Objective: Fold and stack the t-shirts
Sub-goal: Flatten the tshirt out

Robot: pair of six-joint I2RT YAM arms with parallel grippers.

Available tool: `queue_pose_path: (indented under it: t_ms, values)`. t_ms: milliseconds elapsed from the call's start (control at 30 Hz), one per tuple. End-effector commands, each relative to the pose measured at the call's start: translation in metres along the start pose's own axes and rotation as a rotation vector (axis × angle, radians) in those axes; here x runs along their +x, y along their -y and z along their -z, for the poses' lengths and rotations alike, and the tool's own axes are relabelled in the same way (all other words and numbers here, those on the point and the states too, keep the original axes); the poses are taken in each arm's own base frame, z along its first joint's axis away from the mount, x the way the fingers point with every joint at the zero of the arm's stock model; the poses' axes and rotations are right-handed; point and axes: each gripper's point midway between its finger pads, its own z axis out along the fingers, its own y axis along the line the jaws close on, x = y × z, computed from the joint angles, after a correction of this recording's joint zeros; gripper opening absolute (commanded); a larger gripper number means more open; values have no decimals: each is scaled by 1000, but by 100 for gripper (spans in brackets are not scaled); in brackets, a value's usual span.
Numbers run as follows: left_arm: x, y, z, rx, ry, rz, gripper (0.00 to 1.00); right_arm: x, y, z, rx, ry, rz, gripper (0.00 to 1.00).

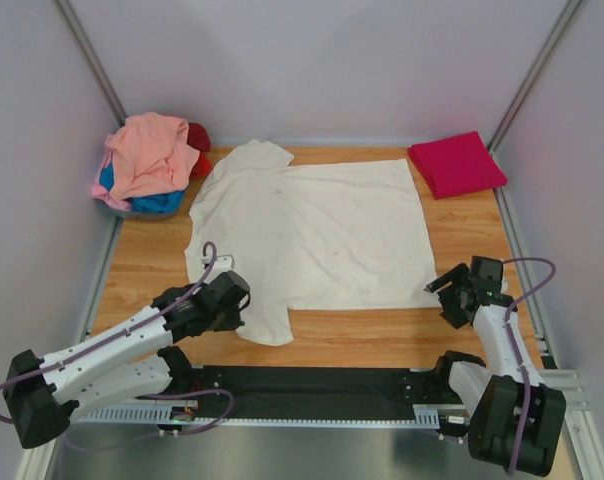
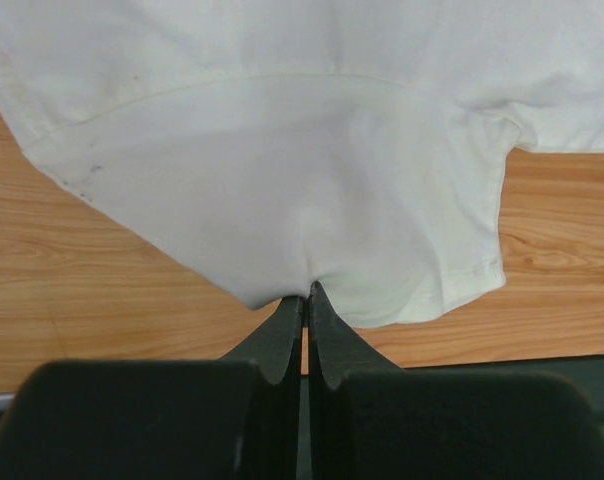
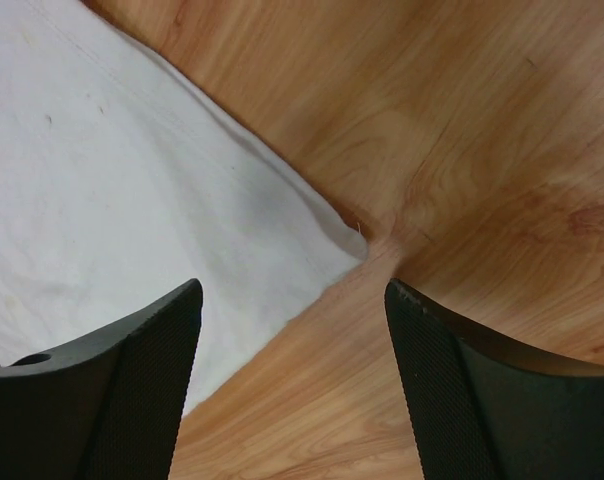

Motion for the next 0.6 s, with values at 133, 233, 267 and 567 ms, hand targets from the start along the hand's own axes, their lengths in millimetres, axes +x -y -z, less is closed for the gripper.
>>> queue_pose_path:
  t_ms: [133,233,267,567]
  values:
    - [-7,-5,4,-13,39,-28,0,-9,-8,-9,-46,24,-12,60]
    - [-8,-8,6,-22,43,-28,0,-10,-10,-12,-61,30,-2,46]
    - [-9,-9,7,-27,45,-28,0,-11,-12,-12,-74,32,4,42]
    - [-16,-15,33,-43,34,-27,0,-18,-23,17,-113,62,60,0]
